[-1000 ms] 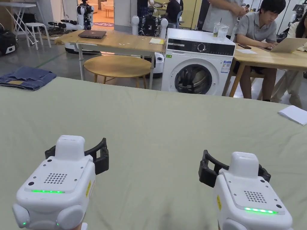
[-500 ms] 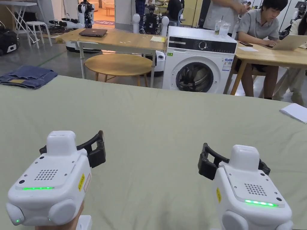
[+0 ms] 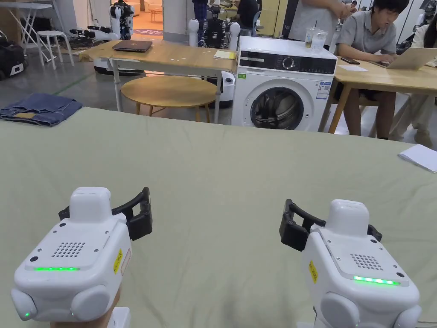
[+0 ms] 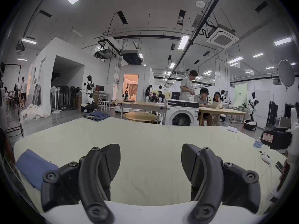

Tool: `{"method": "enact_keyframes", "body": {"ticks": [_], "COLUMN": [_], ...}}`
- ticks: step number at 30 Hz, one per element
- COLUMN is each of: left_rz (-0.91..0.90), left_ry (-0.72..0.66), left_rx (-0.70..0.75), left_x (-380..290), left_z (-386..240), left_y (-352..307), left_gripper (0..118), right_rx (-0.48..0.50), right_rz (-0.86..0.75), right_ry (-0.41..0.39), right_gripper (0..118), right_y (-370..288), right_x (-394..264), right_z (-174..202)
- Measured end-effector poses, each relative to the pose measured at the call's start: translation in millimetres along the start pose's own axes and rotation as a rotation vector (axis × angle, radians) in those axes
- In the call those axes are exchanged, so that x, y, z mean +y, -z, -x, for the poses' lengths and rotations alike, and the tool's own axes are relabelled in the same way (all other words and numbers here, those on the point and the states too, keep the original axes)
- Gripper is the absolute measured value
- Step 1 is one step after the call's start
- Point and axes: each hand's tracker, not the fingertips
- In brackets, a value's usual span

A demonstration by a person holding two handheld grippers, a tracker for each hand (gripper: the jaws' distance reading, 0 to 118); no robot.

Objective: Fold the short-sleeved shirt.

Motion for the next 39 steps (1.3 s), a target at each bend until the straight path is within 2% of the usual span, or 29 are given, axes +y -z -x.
{"method": "enact_keyframes", "body": {"ticks": [6,12,21,29,39], "left_rz": [0.009,0.002,-0.014,-0.015,-0.024], "left_ry": [-0.008,-0.017,0.031,0.037,0.075], "left_rx": [-0.001,-0.009,-0.021,-0.015,-0.023], "left_x": [0.2,1.2,7.5,7.8,16.1], "left_z": [5.2,6.3,0.7,1.9,1.0], "left_y": [-4.8,-9.5,-11.6,-10.7,-9.4], "left_gripper": [78,78,78,78,78], "right_rx": [-0.020,-0.015,-0.044,-0.017,-0.095], "right_rz": [-0.002,0.006,-0.007,0.002,0.047], "right_ry": [-0.023,0.018,0.014,0.060,0.096], "right_gripper": [96,96,96,96,96], "right_y": [-2.2,-6.2,-9.3,-4.4,3.6], "right_x": [-2.4,-3.2,2.4,8.8,14.9], "right_z": [-1.1,-5.8,3.1,1.1,1.5]}}
